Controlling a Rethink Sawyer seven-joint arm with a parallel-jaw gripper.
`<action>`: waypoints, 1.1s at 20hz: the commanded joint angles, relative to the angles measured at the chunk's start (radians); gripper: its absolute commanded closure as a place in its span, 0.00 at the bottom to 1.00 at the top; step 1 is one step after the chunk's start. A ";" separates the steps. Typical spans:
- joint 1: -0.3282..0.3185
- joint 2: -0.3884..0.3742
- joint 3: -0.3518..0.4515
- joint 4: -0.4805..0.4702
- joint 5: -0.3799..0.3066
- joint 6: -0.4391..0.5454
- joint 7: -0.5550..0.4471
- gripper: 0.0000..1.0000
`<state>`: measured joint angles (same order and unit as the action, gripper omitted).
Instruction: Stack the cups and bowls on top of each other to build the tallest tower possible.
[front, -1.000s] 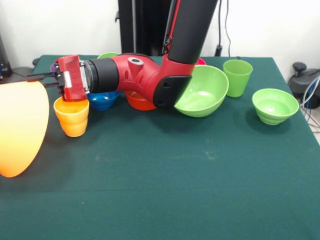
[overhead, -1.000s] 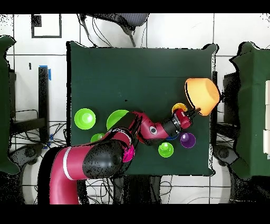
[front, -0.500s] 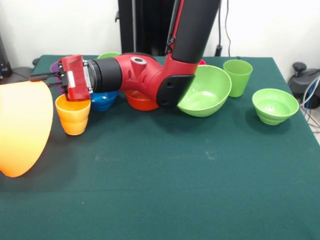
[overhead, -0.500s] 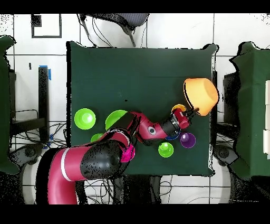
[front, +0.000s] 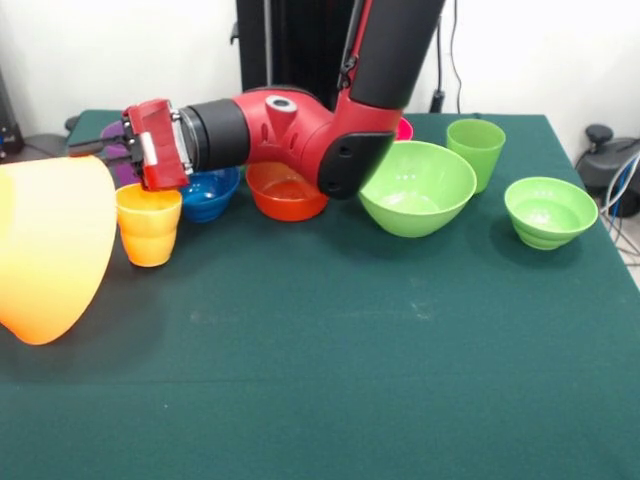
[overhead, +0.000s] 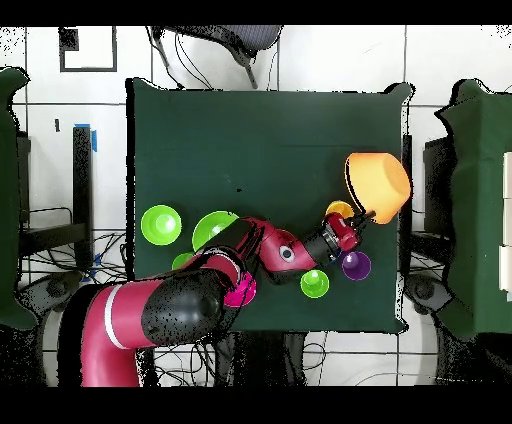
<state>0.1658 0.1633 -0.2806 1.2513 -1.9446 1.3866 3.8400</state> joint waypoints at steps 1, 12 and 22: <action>-0.002 -0.025 0.142 0.081 0.020 -0.206 0.240 1.00; -0.012 -0.007 0.171 0.067 0.021 -0.210 0.288 1.00; 0.022 -0.002 0.164 0.080 -0.035 -0.177 0.437 1.00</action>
<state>0.1653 0.1201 -0.2805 1.3344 -1.9450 1.2923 3.8620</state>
